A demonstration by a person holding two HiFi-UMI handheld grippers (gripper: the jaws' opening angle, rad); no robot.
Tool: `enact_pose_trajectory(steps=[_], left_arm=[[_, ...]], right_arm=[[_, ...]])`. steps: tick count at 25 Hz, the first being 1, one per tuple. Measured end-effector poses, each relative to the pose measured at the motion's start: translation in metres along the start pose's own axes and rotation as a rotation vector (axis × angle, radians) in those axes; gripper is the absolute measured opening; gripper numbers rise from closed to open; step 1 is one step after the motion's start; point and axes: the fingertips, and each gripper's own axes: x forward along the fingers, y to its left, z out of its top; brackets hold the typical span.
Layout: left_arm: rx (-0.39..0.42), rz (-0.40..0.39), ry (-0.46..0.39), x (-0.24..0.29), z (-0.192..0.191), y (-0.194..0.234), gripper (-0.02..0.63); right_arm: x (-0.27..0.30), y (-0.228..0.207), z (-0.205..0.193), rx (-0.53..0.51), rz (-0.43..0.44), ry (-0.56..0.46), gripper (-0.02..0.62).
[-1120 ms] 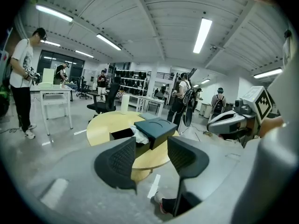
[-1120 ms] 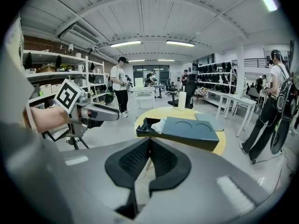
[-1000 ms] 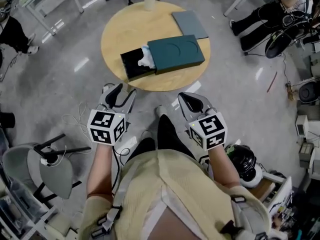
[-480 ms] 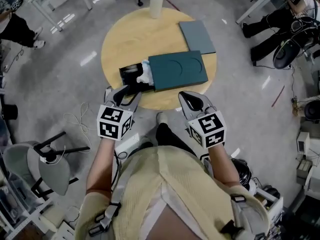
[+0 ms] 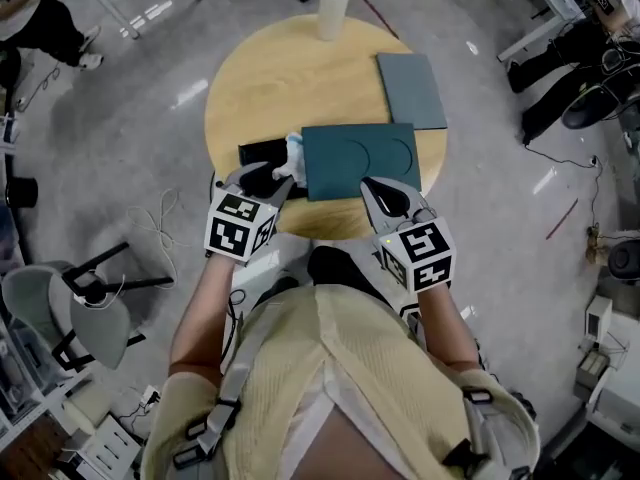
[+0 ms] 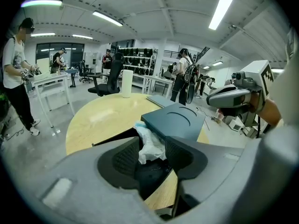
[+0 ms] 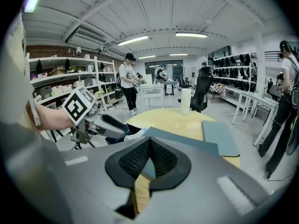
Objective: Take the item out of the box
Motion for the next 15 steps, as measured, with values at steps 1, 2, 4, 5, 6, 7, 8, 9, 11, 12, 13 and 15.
enact_pose_trajectory(steps=[1, 2, 4, 5, 6, 7, 8, 9, 11, 12, 13, 15], left_arm=[[-0.006, 0.0, 0.011, 0.004, -0.001, 0.001, 0.184], [-0.011, 0.001, 0.021, 0.009, -0.001, 0.002, 0.184], [-0.016, 0.005, 0.043, 0.017, -0.003, 0.003, 0.184], [-0.015, 0.006, 0.056, 0.021, -0.004, 0.003, 0.184], [-0.014, 0.006, 0.069, 0.025, -0.005, 0.003, 0.184], [-0.013, 0.006, 0.083, 0.029, -0.005, 0.003, 0.184], [-0.012, 0.008, 0.094, 0.032, -0.006, 0.002, 0.184], [-0.013, 0.011, 0.104, 0.034, -0.007, 0.002, 0.184], [-0.014, 0.023, 0.123, 0.038, -0.009, 0.003, 0.183], [-0.011, 0.03, 0.133, 0.039, -0.009, 0.005, 0.181], [-0.006, 0.036, 0.144, 0.041, -0.009, 0.006, 0.173], [0.007, 0.041, 0.173, 0.044, -0.011, 0.008, 0.172]], right_arm=[[0.004, -0.002, 0.001, 0.0, 0.008, 0.002, 0.005], [0.007, -0.005, 0.002, 0.0, 0.017, 0.003, 0.005], [0.013, -0.01, 0.004, -0.002, 0.034, 0.002, 0.005], [0.015, -0.013, 0.005, -0.002, 0.042, 0.002, 0.005], [0.017, -0.015, 0.005, -0.002, 0.049, 0.002, 0.005], [0.019, -0.018, 0.006, 0.001, 0.054, 0.003, 0.005], [0.02, -0.021, 0.005, 0.004, 0.058, 0.004, 0.005], [0.021, -0.023, 0.005, 0.007, 0.063, 0.005, 0.005], [0.023, -0.027, 0.005, 0.011, 0.075, 0.006, 0.005], [0.024, -0.028, 0.005, 0.012, 0.081, 0.005, 0.005], [0.025, -0.03, 0.005, 0.013, 0.086, 0.005, 0.005], [0.027, -0.033, 0.005, 0.016, 0.094, 0.004, 0.005]])
